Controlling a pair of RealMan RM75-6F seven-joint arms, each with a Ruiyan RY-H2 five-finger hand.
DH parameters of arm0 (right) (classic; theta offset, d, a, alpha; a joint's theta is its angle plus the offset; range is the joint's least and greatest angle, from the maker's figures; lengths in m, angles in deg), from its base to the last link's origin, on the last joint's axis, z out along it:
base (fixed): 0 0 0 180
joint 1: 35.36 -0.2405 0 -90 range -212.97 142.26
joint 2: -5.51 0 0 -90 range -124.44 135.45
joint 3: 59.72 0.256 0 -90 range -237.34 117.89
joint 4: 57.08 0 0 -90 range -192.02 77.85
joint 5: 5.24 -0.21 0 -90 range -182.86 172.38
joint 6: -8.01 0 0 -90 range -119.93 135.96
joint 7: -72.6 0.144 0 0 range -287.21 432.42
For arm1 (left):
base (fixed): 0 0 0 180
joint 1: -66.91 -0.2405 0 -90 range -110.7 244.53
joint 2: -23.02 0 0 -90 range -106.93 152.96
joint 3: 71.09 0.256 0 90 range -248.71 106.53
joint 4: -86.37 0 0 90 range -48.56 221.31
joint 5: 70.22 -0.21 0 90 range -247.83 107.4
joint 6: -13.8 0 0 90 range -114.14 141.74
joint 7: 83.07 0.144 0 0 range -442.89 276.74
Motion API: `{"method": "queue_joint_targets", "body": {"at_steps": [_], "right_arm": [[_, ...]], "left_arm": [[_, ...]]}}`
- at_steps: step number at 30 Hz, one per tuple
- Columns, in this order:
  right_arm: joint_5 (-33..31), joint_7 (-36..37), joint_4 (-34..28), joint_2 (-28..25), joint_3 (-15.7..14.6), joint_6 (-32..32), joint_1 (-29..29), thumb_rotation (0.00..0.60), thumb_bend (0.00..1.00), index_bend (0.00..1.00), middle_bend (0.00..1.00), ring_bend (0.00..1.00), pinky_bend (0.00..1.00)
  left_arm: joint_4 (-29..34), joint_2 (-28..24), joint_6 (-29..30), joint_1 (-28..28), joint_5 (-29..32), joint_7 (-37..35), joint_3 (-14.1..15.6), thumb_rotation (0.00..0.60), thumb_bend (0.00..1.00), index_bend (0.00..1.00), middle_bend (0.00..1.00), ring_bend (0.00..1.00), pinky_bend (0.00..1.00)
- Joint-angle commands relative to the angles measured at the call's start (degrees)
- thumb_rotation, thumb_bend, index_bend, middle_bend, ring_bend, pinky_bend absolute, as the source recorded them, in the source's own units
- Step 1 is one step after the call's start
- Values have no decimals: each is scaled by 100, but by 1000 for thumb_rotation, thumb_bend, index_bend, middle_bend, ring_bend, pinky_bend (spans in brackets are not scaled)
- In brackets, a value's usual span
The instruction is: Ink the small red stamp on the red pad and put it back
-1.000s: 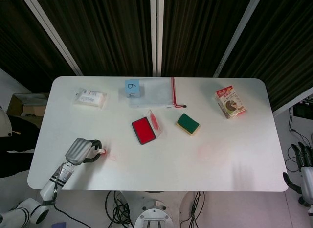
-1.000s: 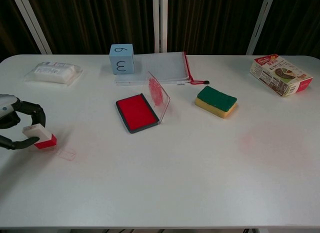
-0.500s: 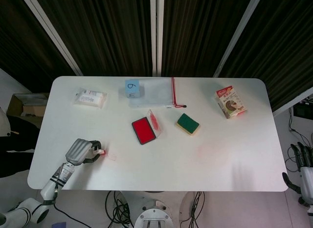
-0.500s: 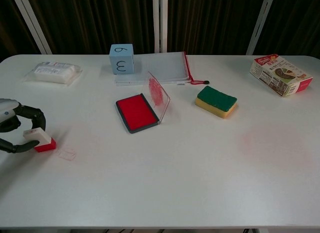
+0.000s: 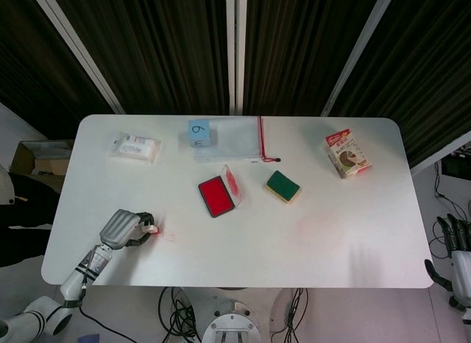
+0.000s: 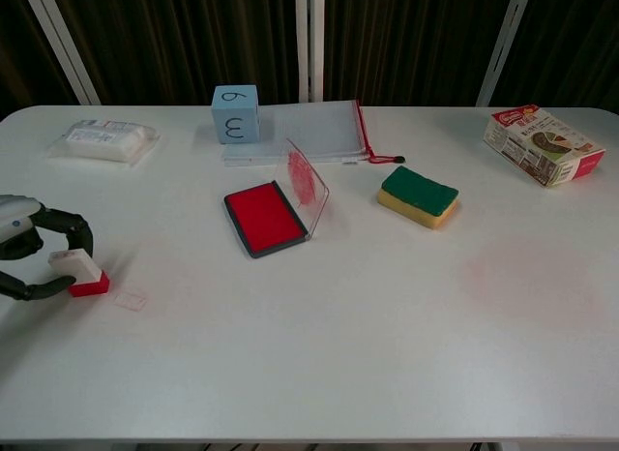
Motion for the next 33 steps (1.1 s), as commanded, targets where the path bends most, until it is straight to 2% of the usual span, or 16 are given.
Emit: {"method": "queue_joint_targets", "body": {"at_steps": [1, 6, 9, 23, 33], "right_arm": [[4, -2, -8, -3, -2, -1, -1, 600, 231, 0, 0, 0, 0], [18, 15, -4, -7, 0, -18, 0, 600, 233, 0, 0, 0, 0], [16, 30, 1, -13, 0, -23, 3, 600, 232, 0, 0, 0, 0], [14, 109, 77, -1, -15, -8, 9, 600, 231, 0, 0, 0, 0], [12, 130, 109, 14, -17, 13, -1, 600, 232, 0, 0, 0, 0]], "left_arm": [[30, -50, -26, 19, -39, 13, 34, 600, 375, 412, 479, 1000, 1000], [123, -140, -45, 31, -62, 91, 51, 600, 326, 325, 413, 996, 1000], [218, -204, 34, 20, -97, 156, 50, 600, 306, 305, 391, 996, 1000], [806, -533, 169, -5, -189, 502, 71, 600, 291, 301, 397, 996, 1000], [1037, -657, 237, -36, -222, 665, 64, 600, 290, 302, 436, 996, 1000]]}}
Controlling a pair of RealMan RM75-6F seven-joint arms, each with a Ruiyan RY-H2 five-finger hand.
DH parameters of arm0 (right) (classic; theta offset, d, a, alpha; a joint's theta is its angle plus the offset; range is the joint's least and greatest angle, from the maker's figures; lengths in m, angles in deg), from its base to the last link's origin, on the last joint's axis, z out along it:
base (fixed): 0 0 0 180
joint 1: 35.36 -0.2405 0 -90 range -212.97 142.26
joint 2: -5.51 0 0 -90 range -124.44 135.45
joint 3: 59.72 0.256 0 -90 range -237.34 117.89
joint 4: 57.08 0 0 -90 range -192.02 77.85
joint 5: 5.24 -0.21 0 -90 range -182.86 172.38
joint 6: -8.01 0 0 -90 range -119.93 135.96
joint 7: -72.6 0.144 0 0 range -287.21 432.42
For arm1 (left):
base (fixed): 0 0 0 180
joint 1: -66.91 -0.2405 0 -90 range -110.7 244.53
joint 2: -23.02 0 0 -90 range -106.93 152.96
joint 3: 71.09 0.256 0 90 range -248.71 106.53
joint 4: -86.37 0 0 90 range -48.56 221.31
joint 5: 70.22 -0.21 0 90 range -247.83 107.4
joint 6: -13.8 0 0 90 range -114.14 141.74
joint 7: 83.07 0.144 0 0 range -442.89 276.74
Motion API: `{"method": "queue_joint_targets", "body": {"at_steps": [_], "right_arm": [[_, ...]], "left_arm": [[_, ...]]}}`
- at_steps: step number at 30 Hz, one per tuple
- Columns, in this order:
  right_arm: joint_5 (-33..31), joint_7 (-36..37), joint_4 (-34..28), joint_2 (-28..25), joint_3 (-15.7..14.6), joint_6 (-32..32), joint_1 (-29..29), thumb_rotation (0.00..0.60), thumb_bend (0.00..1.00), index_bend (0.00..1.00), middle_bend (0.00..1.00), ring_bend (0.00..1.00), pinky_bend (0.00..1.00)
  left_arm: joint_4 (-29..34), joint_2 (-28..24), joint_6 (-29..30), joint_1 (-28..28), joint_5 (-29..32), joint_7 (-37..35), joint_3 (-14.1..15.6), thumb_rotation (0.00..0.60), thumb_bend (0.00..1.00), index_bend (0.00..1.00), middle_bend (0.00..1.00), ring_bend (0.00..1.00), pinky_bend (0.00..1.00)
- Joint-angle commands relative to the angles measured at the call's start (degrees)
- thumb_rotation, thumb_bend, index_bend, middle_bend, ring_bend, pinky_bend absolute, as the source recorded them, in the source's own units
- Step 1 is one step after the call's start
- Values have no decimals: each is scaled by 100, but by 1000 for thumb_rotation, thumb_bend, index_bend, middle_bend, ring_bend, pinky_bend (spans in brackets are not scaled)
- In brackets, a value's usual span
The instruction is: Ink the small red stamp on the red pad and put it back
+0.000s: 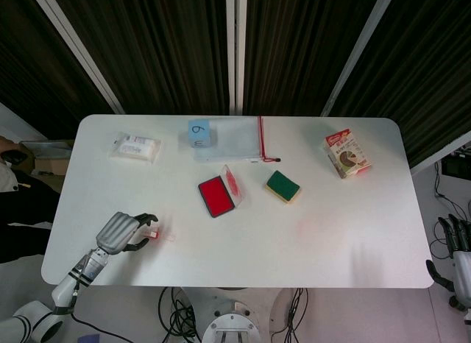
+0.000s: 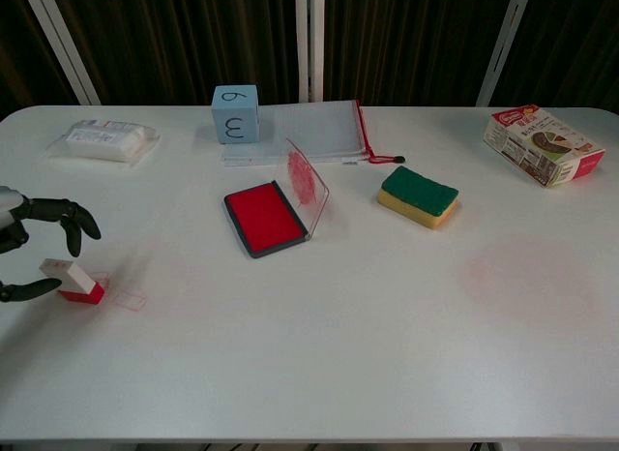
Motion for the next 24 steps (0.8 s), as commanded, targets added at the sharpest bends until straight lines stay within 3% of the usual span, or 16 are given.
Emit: {"method": "queue_joint_targets", "body": {"at_steps": [1, 7, 11, 14, 15, 16, 17, 18, 20, 21, 22, 24], "right_arm": [[3, 2, -1, 2, -5, 4, -1, 600, 232, 0, 0, 0, 0], [25, 29, -10, -18, 12, -88, 29, 600, 232, 0, 0, 0, 0], [52, 72, -48, -75, 30, -231, 88, 600, 232, 0, 0, 0, 0], [87, 134, -36, -90, 46, -365, 141, 600, 231, 0, 0, 0, 0], [129, 167, 11, -59, 42, -417, 157, 600, 229, 0, 0, 0, 0], [176, 205, 79, -7, 37, -468, 170, 600, 227, 0, 0, 0, 0], [229, 251, 176, 63, 34, -526, 184, 600, 223, 0, 0, 0, 0], [297, 327, 338, 173, 34, -613, 202, 600, 219, 0, 0, 0, 0], [331, 426, 596, 336, 52, -727, 238, 600, 206, 0, 0, 0, 0], [316, 443, 756, 438, 81, -804, 265, 600, 203, 0, 0, 0, 0], [300, 440, 863, 504, 99, -849, 284, 600, 201, 0, 0, 0, 0], [261, 474, 1004, 588, 112, -887, 320, 600, 199, 0, 0, 0, 0]], "left_arm": [[31, -26, 11, -6, -4, 41, -9, 600, 289, 303, 436, 996, 1000], [167, -126, 120, -40, -43, 61, -12, 600, 290, 311, 430, 996, 1000], [729, -532, 608, -155, -229, 233, -4, 600, 268, 311, 424, 972, 1000], [1456, -1088, 1374, -384, -335, 478, -138, 600, 232, 312, 422, 868, 975], [1686, -1291, 1698, -497, -330, 605, -239, 594, 228, 309, 410, 737, 891], [1841, -1451, 1925, -595, -307, 709, -306, 564, 228, 305, 393, 631, 795], [1978, -1613, 2099, -691, -255, 845, -366, 476, 228, 295, 349, 456, 617], [2149, -1842, 2220, -809, -147, 1081, -418, 343, 228, 275, 284, 298, 437], [2377, -2193, 2263, -959, 72, 1466, -469, 96, 223, 218, 172, 144, 257], [2483, -2388, 2256, -1037, 202, 1582, -486, 28, 216, 191, 140, 113, 226], [2531, -2515, 2229, -1088, 298, 1575, -485, 0, 210, 176, 129, 104, 214], [2543, -2757, 2113, -1191, 504, 1441, -460, 0, 206, 166, 123, 100, 208]]}}
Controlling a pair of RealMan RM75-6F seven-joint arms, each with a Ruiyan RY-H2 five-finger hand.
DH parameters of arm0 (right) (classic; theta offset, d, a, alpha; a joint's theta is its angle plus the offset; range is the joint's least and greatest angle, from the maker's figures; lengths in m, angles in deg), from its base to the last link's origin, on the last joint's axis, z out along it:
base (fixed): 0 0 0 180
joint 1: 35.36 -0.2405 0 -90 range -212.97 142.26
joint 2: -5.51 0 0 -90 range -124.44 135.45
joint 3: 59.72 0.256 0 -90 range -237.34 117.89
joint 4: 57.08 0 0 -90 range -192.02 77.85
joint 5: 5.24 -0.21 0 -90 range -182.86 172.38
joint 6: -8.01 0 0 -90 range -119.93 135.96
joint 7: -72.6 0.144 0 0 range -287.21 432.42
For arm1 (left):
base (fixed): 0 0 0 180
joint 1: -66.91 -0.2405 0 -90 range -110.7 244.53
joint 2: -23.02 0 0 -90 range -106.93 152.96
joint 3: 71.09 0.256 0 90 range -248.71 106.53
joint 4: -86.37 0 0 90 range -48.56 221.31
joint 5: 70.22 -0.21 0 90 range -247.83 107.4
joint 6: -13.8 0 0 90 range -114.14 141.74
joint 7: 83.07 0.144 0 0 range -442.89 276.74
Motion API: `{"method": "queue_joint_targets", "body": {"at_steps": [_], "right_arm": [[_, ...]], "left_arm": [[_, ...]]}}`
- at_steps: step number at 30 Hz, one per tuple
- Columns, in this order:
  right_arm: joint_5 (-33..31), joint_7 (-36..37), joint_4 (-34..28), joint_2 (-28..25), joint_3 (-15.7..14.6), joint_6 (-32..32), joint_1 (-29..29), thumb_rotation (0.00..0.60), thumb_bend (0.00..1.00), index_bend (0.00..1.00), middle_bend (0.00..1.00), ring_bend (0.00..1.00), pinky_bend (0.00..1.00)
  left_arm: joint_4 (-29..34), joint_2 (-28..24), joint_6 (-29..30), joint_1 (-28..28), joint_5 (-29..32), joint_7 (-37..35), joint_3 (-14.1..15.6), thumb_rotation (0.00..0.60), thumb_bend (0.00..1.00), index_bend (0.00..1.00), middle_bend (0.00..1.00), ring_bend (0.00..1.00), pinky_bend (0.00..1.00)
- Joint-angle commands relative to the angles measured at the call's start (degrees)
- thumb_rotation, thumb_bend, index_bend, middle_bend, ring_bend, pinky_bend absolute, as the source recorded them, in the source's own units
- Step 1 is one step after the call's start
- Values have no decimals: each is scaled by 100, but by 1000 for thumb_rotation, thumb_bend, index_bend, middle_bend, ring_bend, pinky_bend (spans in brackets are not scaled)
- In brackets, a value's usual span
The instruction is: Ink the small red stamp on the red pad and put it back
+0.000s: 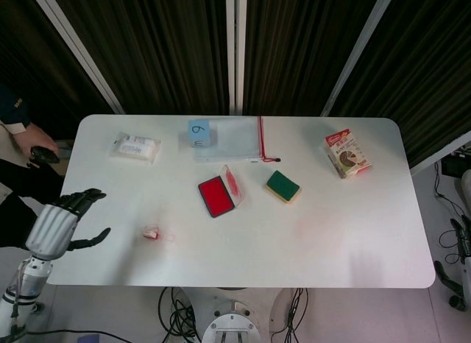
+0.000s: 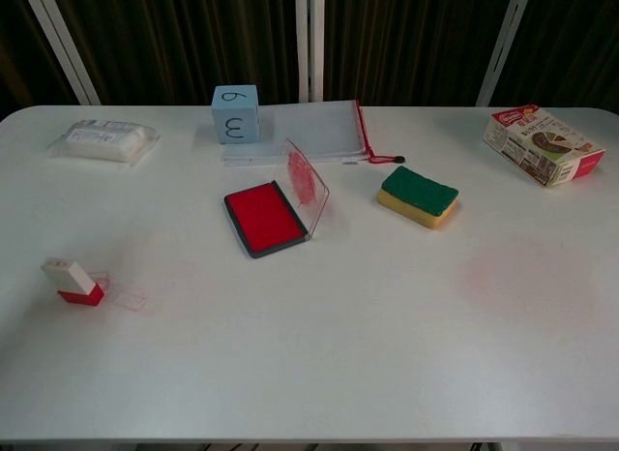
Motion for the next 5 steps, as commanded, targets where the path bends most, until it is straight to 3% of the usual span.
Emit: {"method": "queue_joint_targets", "body": {"at_steps": [1, 5], "right_arm": [[-22, 110, 306, 216, 45, -157, 91, 600, 200, 0, 0, 0, 0], [-65, 82, 329, 198, 53, -136, 110, 600, 200, 0, 0, 0, 0]], "left_arm": [[260, -617, -102, -362, 475, 3, -76, 0, 206, 163, 123, 100, 207], [77, -738, -328, -454, 590, -146, -13, 0, 206, 162, 123, 100, 206]]}}
